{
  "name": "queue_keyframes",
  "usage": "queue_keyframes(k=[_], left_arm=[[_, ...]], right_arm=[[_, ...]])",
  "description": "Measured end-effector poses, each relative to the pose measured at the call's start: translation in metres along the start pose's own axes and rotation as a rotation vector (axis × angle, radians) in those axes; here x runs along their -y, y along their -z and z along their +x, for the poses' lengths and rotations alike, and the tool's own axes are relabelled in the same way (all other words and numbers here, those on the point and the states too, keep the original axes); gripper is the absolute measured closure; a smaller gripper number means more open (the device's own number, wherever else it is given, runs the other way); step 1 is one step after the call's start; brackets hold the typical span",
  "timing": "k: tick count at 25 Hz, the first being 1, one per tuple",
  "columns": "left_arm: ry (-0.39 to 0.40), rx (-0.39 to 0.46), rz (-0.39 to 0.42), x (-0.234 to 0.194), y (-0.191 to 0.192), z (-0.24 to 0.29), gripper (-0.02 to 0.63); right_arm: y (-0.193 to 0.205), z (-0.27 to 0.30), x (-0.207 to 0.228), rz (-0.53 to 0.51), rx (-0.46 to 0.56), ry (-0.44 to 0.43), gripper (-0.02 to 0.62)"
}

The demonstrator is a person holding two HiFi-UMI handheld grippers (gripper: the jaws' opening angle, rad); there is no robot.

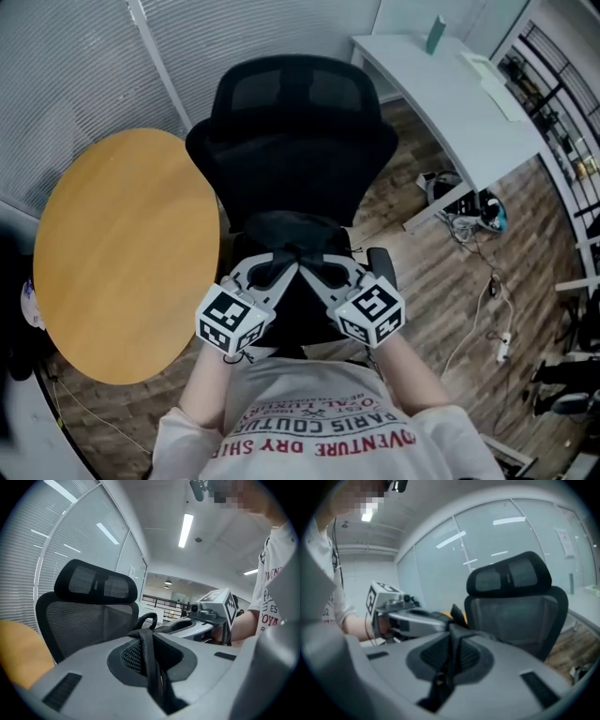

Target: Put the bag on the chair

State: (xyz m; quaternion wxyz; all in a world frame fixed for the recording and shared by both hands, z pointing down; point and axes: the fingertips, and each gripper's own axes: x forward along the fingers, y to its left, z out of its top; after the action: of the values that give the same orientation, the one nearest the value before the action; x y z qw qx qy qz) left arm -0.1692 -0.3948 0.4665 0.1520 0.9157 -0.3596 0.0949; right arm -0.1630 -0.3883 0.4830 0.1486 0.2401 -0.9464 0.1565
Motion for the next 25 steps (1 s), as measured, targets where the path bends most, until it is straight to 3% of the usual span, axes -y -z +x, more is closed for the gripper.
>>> queue_keyframes(k=[10, 18, 25], left_arm=[[-0.005, -0.045, -0.041, -0.047, 0.018, 0.025, 0.551], [-0.014, -0.132, -0.077, -0.062, 0.064, 0.038, 0.551], [0.031, -0.113, -0.116, -0.066, 0.073, 0.048, 0.549]], right_arm=[[0.012, 0.041, 0.034, 0.055, -0.066, 0.016, 0.551], [0.055, 0.063, 0.045, 0.103, -0.173, 0.016, 0.551], [0.061, 0.070, 0.062, 0.126, -0.180, 0.034, 0.551]])
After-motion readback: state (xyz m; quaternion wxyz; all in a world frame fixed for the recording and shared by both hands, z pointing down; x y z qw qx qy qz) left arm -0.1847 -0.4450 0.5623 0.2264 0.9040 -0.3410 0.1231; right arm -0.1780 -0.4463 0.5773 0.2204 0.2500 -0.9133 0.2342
